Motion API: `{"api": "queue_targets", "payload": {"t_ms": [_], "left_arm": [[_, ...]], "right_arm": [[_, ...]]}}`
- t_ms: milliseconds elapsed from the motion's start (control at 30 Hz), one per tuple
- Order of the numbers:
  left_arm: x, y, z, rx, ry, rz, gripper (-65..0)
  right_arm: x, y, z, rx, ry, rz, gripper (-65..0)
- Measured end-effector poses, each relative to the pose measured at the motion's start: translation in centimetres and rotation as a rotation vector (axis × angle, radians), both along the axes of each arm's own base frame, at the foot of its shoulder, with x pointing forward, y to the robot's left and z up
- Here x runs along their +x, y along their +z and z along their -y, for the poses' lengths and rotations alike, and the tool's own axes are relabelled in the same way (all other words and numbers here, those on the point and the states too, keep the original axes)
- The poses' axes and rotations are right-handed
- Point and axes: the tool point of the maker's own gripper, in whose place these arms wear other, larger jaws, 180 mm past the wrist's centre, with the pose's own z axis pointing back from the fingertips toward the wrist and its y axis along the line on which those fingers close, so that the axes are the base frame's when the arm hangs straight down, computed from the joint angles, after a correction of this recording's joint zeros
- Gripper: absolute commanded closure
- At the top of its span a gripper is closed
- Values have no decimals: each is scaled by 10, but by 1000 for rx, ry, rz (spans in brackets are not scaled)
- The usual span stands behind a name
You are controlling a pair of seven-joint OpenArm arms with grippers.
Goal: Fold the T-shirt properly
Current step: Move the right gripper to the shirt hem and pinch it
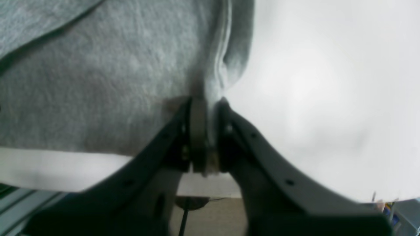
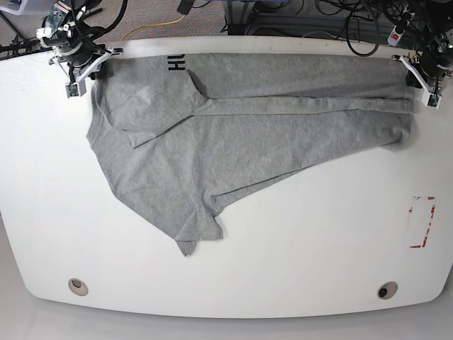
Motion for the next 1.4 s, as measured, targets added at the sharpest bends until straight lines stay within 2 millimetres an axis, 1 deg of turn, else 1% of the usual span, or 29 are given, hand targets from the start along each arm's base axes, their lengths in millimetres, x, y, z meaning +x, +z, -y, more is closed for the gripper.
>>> {"api": "queue_targets", "payload": {"t_ms": [67,100,167,200,267,400,467,567,700,833,867,933,967,1033,1100,1200,1300,1400], "left_arm": [[1,3,0,11,-4,1,-312],[3,8,0,19,-1,14,-351],[6,18,-2,42,-1,36,-401],[9,24,-2,55,-1,54,-414],[19,36,1,72,-17,94,-415],[41,58,13,88,-54,174,-415],[50,66,14,104,-61,189,-415],[66,74,11,122,-44,196,-415],[91,94,7,132,-32,272,-415],[108,101,6,161,-33,289,-415],[111,101,5,171,-35,284,-415],[122,95,9,168,-49,265,-415],[128,92,13,147,-55,267,-415],[138,87,17,113,-52,275,-415],[144,79,11,99,-32,253,-415],[150,60,10,48,-14,211,-415],[156,38,19,-24,-6,169,-415],[158,26,22,-64,8,146,-415]], "right_arm": [[0,0,0,-1,0,1,-235],[0,0,1,-5,0,-1,-265],[1,2,1,-8,3,3,-295],[3,5,1,-14,6,11,-300],[9,15,2,-33,16,39,-300],[20,34,2,-73,36,93,-303],[24,41,2,-88,46,111,-303],[36,53,1,-107,58,145,-300],[66,62,-8,-109,98,179,-300],[100,80,-15,-120,138,233,-300],[105,82,-16,-121,142,238,-300],[115,86,-24,-118,163,246,-300],[120,88,-29,-113,176,252,-300],[129,91,-38,-113,204,256,-300],[140,96,-49,-114,239,277,-300],[147,98,-52,-150,262,271,-300],[148,97,-57,-161,280,263,-300],[148,96,-61,-158,289,261,-300]]}}
